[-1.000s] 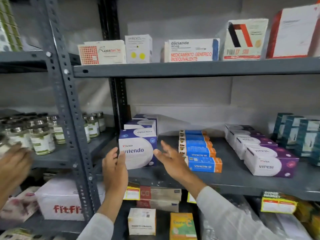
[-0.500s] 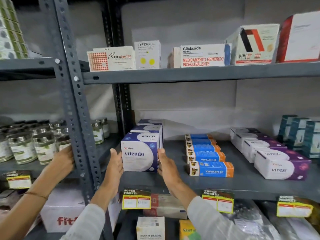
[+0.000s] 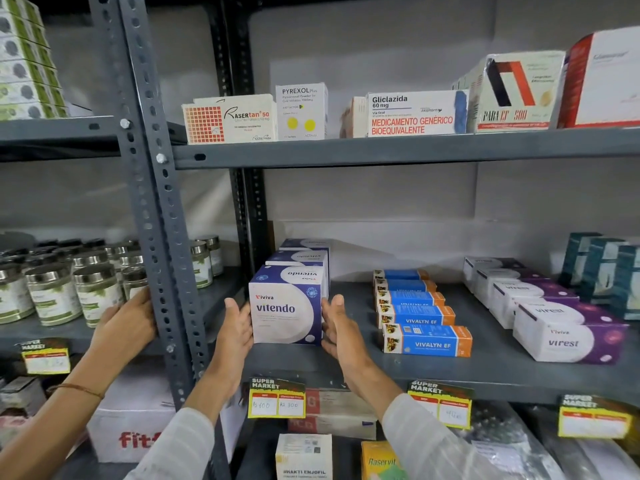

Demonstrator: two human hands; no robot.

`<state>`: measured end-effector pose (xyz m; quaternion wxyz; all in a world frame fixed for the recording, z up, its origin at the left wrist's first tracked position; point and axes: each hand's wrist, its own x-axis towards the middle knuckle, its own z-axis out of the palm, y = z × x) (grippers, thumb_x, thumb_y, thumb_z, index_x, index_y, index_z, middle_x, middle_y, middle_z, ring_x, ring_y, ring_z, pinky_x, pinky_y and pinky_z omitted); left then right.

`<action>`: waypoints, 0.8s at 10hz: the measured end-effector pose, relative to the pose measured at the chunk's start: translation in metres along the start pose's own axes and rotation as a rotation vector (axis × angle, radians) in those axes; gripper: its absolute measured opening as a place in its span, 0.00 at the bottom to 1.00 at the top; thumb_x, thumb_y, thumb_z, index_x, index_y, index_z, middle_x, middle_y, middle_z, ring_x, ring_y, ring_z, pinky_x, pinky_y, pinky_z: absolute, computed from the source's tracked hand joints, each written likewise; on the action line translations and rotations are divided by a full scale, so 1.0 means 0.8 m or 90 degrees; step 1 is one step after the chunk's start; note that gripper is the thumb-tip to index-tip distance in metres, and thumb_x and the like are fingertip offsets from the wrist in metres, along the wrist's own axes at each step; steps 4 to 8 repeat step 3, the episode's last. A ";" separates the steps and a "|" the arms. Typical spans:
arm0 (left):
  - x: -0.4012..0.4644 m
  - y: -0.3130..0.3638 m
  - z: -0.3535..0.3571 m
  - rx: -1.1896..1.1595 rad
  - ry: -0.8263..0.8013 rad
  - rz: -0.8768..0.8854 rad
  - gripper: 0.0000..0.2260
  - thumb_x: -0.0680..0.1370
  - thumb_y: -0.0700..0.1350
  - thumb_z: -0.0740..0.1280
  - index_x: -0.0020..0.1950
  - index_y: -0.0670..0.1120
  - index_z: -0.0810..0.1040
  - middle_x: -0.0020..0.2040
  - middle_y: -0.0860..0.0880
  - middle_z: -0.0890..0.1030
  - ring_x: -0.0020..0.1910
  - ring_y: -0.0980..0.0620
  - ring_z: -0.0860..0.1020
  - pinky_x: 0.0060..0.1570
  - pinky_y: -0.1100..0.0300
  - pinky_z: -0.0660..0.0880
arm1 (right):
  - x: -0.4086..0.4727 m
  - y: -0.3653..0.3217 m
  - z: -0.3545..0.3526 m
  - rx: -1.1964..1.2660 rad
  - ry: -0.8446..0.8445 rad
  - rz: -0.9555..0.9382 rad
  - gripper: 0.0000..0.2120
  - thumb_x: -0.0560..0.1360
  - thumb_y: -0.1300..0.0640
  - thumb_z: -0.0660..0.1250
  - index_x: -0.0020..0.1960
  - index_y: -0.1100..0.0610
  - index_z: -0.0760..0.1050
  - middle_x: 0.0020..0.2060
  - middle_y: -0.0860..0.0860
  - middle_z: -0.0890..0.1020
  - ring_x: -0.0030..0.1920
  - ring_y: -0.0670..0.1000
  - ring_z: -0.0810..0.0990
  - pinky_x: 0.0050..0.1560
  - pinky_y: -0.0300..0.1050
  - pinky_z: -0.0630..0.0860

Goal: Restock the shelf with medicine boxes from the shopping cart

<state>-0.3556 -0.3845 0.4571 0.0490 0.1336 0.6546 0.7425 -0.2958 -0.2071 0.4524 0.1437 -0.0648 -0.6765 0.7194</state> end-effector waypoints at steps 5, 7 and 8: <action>-0.006 -0.003 0.008 -0.004 0.163 0.089 0.26 0.83 0.65 0.52 0.76 0.54 0.70 0.75 0.49 0.73 0.75 0.46 0.71 0.73 0.48 0.65 | -0.023 -0.020 -0.022 0.010 -0.032 0.009 0.21 0.78 0.32 0.52 0.61 0.42 0.73 0.53 0.36 0.79 0.51 0.40 0.81 0.55 0.41 0.76; -0.006 -0.003 0.008 -0.004 0.163 0.089 0.26 0.83 0.65 0.52 0.76 0.54 0.70 0.75 0.49 0.73 0.75 0.46 0.71 0.73 0.48 0.65 | -0.023 -0.020 -0.022 0.010 -0.032 0.009 0.21 0.78 0.32 0.52 0.61 0.42 0.73 0.53 0.36 0.79 0.51 0.40 0.81 0.55 0.41 0.76; -0.006 -0.003 0.008 -0.004 0.163 0.089 0.26 0.83 0.65 0.52 0.76 0.54 0.70 0.75 0.49 0.73 0.75 0.46 0.71 0.73 0.48 0.65 | -0.023 -0.020 -0.022 0.010 -0.032 0.009 0.21 0.78 0.32 0.52 0.61 0.42 0.73 0.53 0.36 0.79 0.51 0.40 0.81 0.55 0.41 0.76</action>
